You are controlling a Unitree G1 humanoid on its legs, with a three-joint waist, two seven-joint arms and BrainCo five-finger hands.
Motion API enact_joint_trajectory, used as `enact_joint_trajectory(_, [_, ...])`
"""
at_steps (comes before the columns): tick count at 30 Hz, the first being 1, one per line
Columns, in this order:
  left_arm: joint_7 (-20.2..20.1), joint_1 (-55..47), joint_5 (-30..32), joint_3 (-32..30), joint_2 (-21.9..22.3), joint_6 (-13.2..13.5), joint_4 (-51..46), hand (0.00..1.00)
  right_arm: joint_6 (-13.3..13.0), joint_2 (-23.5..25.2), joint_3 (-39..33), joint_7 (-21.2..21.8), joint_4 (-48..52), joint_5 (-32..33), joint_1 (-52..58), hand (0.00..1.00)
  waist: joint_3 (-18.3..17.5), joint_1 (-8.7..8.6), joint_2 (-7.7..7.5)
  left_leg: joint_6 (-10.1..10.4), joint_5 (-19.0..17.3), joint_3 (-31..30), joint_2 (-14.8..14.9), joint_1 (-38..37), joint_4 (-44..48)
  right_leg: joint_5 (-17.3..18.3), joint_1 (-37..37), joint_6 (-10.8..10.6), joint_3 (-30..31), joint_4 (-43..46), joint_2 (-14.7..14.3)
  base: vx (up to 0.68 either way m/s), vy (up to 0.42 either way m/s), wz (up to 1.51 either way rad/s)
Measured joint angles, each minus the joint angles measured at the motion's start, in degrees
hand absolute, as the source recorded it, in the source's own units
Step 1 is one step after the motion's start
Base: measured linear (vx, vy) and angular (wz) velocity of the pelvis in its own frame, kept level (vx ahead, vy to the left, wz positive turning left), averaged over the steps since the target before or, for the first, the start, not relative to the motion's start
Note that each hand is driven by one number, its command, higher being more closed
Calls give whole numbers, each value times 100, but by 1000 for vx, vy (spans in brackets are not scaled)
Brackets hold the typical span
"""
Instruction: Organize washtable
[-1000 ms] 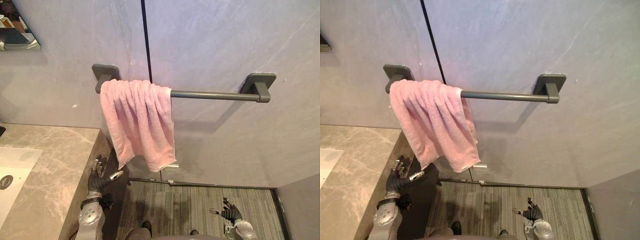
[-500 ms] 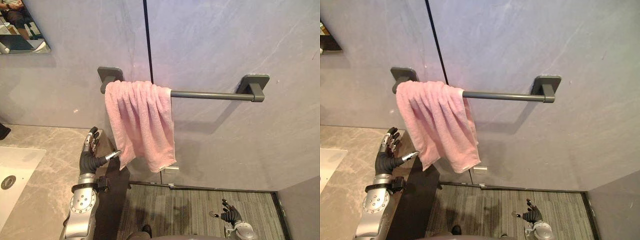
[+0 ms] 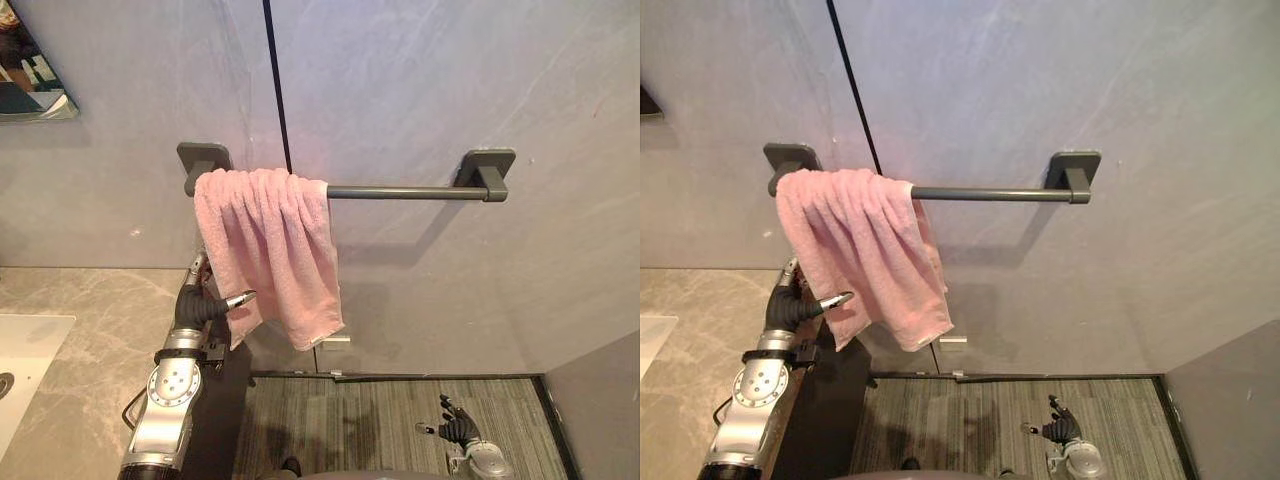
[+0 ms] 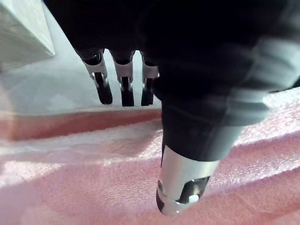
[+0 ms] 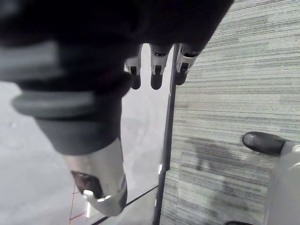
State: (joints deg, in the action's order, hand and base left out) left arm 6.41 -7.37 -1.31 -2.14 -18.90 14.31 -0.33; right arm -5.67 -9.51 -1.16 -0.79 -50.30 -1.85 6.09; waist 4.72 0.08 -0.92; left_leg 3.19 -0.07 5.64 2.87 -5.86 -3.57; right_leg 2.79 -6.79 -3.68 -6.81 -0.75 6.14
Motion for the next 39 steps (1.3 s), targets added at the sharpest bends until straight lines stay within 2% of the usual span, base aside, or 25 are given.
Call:
enact_joint_trajectory(7, [23, 162, 191, -13, -98, -17, 216, 100, 2, -3, 46, 2, 189, 0, 20, 0, -10, -90, -11, -12, 116, 52, -15, -44, -178, -104, 10, -39, 59, -136, -3, -43, -13, -5])
enact_joint_trajectory(13, [27, 275, 197, -13, -104, -15, 215, 100, -23, -69, 255, 28, 1197, -175, 55, 0, -9, -108, -11, -11, 115, 74, -9, -43, -180, -104, 18, -40, 79, -151, -11, -3, -3, -1])
enact_joint_trajectory(21, [32, 273, 199, -10, -104, -7, 182, 100, -189, -338, 629, 254, 2652, -298, -13, 0, -10, -74, -19, -10, 114, 98, -2, -21, -179, -106, 49, -43, 154, -141, -13, -10, -5, -2])
enact_joint_trajectory(25, [34, 269, 201, 30, -103, 1, 41, 100, -315, -627, 951, 470, 3845, -69, -114, 0, -13, -73, -33, -11, 114, 145, -2, 36, -179, -119, 130, -61, 217, -129, -16, -26, -17, -7])
enact_joint_trajectory(30, [38, 273, 198, 45, -102, 17, -265, 100, -530, -902, 1309, 580, 4601, 487, -701, 0, -13, -62, -42, -12, 114, 137, -1, 53, -179, -120, 128, -62, 212, -98, -18, 0, 0, 0])
enact_joint_trajectory(37, [131, 342, 172, 208, -38, 60, -341, 100, -640, -984, 1573, 598, 4954, 983, -1197, 0, -14, 68, -42, -28, 128, 45, -11, 134, -179, -118, 211, -62, 152, -15, -10, -23, -18, 6])
enact_joint_trajectory(39, [130, 370, 165, 224, -13, 61, -349, 100, -641, -1019, 1697, 592, 4954, 1030, -1390, 0, -14, 51, -42, -30, 145, -20, -13, 153, -179, -117, 206, -61, 63, 5, -8, -28, -22, 14])
